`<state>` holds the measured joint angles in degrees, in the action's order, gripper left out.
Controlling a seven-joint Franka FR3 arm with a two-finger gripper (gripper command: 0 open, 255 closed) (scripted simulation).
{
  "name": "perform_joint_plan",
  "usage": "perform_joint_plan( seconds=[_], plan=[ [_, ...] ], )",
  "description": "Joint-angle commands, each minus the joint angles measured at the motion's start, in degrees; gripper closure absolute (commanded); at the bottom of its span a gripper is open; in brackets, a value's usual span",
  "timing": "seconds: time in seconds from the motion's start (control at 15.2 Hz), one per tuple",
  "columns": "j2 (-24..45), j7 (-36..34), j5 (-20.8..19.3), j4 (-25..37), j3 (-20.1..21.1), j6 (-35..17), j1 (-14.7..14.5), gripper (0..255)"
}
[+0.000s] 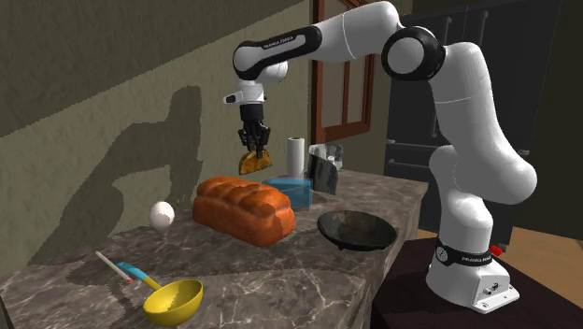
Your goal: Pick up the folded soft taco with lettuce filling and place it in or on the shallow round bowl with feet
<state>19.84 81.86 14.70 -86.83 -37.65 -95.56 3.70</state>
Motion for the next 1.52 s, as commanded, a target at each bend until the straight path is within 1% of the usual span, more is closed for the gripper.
perform_joint_plan(
  seconds=[0.0,0.26,0.4,0.53,0.79,0.99,1.19,1.45],
  plan=[
    [-6.1,-2.2,-3.2,-7.7,-0.5,-2.9,-3.6,255],
    [-17.2,-8.2,-9.4,-19.4,0.1,-6.3,-8.3,255],
    [-22.6,-11.6,-12.4,-24.6,1.1,-7.4,-9.7,255],
    [-27.7,-15.1,-15.1,-29.4,2.7,-8.1,-10.5,255],
    [-37.3,-21.5,-19.1,-38.0,6.6,-8.5,-10.7,255],
    [-43.8,-25.9,-20.7,-43.8,10.0,-8.1,-10.4,255],
    [-50.0,-30.0,-21.4,-49.0,13.4,-7.3,-10.1,255],
    [-57.8,-35.1,-20.9,-55.2,18.0,-5.7,-9.9,255]
  ],
)
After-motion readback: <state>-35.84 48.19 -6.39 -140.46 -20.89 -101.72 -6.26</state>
